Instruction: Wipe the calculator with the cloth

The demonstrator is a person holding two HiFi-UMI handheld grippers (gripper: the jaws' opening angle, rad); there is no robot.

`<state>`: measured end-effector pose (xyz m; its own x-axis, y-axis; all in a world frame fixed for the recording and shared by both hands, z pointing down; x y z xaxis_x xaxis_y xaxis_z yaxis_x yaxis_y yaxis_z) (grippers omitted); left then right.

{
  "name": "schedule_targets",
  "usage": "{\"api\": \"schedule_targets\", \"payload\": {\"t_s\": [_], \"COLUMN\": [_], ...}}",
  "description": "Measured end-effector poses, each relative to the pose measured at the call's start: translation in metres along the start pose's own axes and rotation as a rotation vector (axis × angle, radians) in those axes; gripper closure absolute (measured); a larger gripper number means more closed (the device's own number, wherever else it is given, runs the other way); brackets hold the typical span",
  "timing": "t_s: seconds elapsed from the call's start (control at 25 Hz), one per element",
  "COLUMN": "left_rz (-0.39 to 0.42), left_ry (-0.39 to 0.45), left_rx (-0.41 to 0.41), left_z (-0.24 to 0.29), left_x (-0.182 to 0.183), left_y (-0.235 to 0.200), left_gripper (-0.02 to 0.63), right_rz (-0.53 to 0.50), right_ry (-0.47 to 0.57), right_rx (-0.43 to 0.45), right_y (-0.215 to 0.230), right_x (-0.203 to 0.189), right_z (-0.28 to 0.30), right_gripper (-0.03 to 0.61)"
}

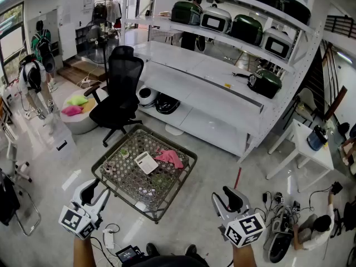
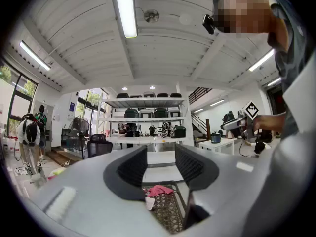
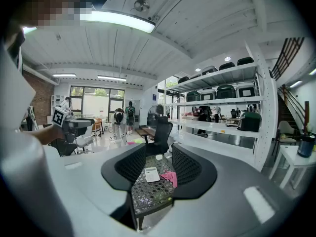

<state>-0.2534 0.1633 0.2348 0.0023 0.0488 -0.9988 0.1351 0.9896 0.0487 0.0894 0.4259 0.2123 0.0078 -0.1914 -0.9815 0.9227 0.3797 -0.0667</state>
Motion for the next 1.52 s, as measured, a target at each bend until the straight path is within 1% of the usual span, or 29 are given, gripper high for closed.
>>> {"api": "schedule_targets", "payload": {"t_s": [0.44, 0.68, 0.76, 0.92, 1.04, 1.2, 1.36, 1.52], "left_rz": [-0.017, -0.067, -0.063, -0.087, -0.087, -0.094, -0.103, -0.104], "left_ry": [0.008, 0.014, 0.016, 0.035, 0.046, 0.048, 0.024, 0.01], "left_rx": [-0.005, 0.011, -0.002, -0.04, -0.048, -0.069, -0.084, -0.073], "left_z": [-0.009, -0.024, -0.019, 0.003, 0.009, 0.023, 0.039, 0.055], "left_x": [-0.007, -0.009, -0.016, -0.016, -0.015, -0.024, -0.027, -0.027], "left_y": [-0.013, -0.029, -0.029, -0.028, -0.03, -0.03, -0.027, -0.024], "left_gripper": [0.39, 0.39, 0.39, 0.39, 0.39, 0.39, 0.39, 0.39], "right_rz": [-0.006, -0.012, -0.015, -0.011, 0.017, 0.043, 0.058, 0.08], "right_ry": [-0.01, -0.009, -0.012, -0.021, -0.005, -0.005, -0.017, -0.024], "right_rx": [-0.005, 0.001, -0.006, -0.047, -0.062, -0.079, -0.079, -0.052], "right_y": [-0.014, -0.034, -0.03, -0.017, -0.014, -0.006, 0.006, 0.024], "right_x": [-0.001, 0.004, 0.004, 0.007, 0.01, 0.004, -0.001, -0.01], "right_z": [0.006, 0.016, 0.013, 0.007, 0.005, 0.005, 0.012, 0.03], "right_gripper": [0.431, 0.431, 0.431, 0.431, 0.431, 0.431, 0.424, 0.419]}}
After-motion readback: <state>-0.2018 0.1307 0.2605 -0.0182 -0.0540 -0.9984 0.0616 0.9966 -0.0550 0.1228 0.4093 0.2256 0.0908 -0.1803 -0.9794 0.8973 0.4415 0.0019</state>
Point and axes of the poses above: the fingertips, and each gripper's own axes: z forward along the fingers, y to its right, x out of its top, the point moved 6 cm from there along -z, backward along the fingers, and after that the axes turned 14 degrees about -x, right-handed, at the moved point
